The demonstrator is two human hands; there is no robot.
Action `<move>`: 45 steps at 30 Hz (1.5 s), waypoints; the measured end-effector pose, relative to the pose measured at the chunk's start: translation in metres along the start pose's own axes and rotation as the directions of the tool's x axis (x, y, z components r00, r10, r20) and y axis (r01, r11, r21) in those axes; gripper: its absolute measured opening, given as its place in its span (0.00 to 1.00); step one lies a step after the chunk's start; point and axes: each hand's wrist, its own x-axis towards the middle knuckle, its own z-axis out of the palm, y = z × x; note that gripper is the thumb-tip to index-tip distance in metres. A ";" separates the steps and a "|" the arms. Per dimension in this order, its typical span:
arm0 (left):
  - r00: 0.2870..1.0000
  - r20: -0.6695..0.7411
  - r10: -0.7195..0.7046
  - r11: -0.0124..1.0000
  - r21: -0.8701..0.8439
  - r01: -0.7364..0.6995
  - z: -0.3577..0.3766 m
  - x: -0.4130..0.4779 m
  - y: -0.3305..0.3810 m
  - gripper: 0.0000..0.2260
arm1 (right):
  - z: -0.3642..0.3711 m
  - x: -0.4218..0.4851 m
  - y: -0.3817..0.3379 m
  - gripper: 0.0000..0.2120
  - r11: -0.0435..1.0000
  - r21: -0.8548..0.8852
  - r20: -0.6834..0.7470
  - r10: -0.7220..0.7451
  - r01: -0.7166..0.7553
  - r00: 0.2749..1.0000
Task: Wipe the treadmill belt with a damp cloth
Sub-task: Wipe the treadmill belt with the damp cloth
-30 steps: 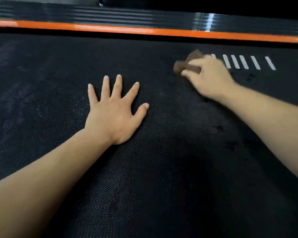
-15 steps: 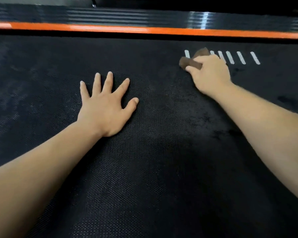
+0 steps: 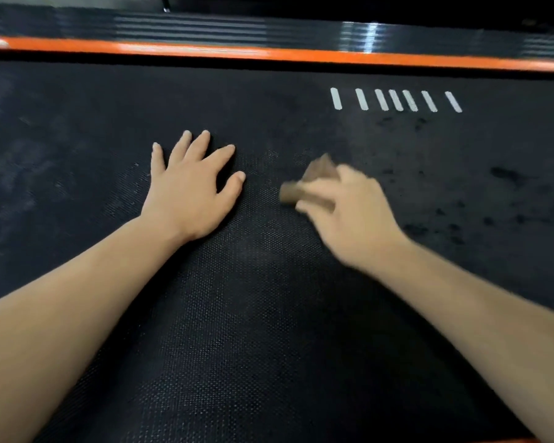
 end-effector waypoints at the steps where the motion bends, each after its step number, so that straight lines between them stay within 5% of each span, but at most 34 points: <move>1: 1.000 0.008 -0.008 1.000 -0.027 0.008 -0.003 -0.002 0.002 0.25 | -0.005 -0.020 -0.012 0.14 0.997 0.066 0.060 -0.055 0.051 0.997; 4: 0.996 0.083 -0.042 0.997 -0.062 0.047 -0.006 -0.022 0.019 0.25 | -0.016 -0.009 0.010 0.17 0.991 -0.068 0.122 -0.104 0.113 0.987; 8: 0.995 0.102 0.010 0.999 0.033 -0.013 0.007 -0.062 0.040 0.32 | -0.016 0.028 0.051 0.16 0.958 -0.167 -0.085 0.220 -0.232 0.972; 13: 0.997 0.074 0.023 0.994 0.104 -0.030 0.012 -0.061 0.039 0.32 | -0.019 -0.066 -0.016 0.15 0.988 0.131 0.155 -0.101 0.081 0.983; 15: 0.997 0.066 0.033 0.993 0.111 -0.040 0.013 -0.063 0.039 0.32 | -0.029 -0.068 -0.010 0.17 0.985 0.084 0.214 -0.166 0.151 0.963; 19: 0.996 0.076 0.036 0.993 0.113 -0.045 0.012 -0.064 0.039 0.31 | -0.029 -0.017 0.039 0.15 0.991 -0.088 0.024 0.108 -0.105 0.994; 21: 0.996 0.080 0.035 0.992 0.116 -0.044 0.013 -0.065 0.040 0.30 | -0.021 -0.033 0.029 0.17 0.992 -0.059 0.017 0.114 -0.113 0.993; 24: 0.997 0.071 0.039 0.991 0.123 -0.047 0.014 -0.065 0.039 0.30 | -0.029 -0.094 -0.013 0.17 0.980 0.146 0.181 -0.159 0.134 0.971; 26: 0.997 0.067 0.044 0.991 0.123 -0.052 0.013 -0.064 0.040 0.30 | -0.039 -0.105 -0.014 0.17 0.963 0.129 0.282 -0.265 0.237 0.922; 31: 0.995 0.086 0.042 0.993 0.109 -0.051 0.009 -0.067 0.042 0.30 | -0.043 -0.067 0.030 0.13 1.000 -0.003 0.071 0.031 -0.031 0.997; 34: 0.994 0.097 0.043 0.993 0.103 -0.053 0.007 -0.069 0.046 0.29 | -0.043 -0.101 0.003 0.17 0.997 0.067 0.177 -0.056 0.045 0.983; 38: 0.989 0.143 -0.032 0.997 0.070 0.023 0.001 -0.072 0.060 0.28 | -0.061 -0.143 -0.012 0.17 0.949 0.217 0.379 -0.296 0.226 0.877; 45: 0.989 0.114 -0.093 0.996 0.012 0.092 0.007 -0.076 0.080 0.27 | -0.075 -0.138 0.025 0.12 0.993 0.113 0.215 -0.034 0.010 0.976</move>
